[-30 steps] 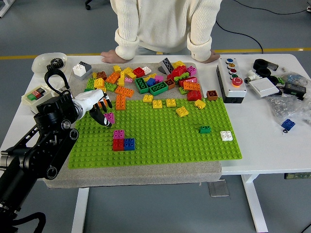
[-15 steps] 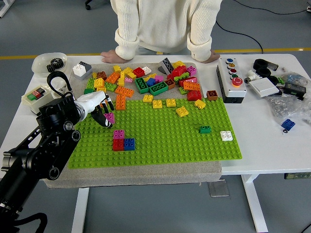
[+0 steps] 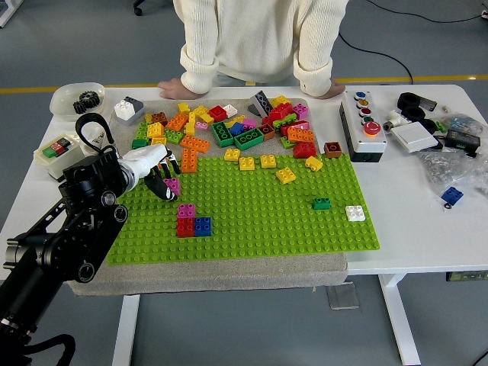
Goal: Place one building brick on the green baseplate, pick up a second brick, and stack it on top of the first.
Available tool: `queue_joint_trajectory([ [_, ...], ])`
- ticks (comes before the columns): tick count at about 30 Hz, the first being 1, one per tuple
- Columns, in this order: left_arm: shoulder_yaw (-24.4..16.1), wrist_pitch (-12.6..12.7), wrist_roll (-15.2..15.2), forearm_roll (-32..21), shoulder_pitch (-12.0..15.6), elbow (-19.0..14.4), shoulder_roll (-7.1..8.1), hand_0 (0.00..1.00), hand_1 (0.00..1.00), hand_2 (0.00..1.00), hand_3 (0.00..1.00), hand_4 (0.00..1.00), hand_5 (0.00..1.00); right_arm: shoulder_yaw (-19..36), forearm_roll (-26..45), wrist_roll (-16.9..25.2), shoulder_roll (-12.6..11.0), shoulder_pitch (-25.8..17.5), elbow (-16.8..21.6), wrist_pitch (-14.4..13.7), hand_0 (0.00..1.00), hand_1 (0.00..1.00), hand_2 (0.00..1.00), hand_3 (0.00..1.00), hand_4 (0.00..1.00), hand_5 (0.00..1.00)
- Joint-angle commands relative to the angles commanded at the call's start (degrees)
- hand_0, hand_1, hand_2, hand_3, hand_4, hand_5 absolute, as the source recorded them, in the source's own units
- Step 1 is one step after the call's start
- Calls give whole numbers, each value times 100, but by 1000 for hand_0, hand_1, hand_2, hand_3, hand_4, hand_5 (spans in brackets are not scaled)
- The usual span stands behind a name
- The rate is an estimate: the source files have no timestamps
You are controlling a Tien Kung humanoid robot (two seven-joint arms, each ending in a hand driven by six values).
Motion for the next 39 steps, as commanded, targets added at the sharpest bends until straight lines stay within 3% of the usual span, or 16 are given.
queue_joint_trajectory([
  [9,27,93,-19,0,4,44,-6,563,494,496,528,909,37,-13,0,3,6,-2,0,5,741,640,711,591,829,411],
  [10,32,120,-23,0,5,54,-8,557,478,481,518,882,2,-14,0,4,7,0,0,5,741,640,711,592,830,411],
  [24,81,542,-36,0,6,113,-21,517,445,456,521,889,2,-22,0,4,7,-8,0,12,741,640,711,592,830,411],
  [39,27,421,28,0,-1,-76,16,505,439,454,524,873,2,10,0,-1,6,-3,0,7,741,640,711,592,830,411],
])
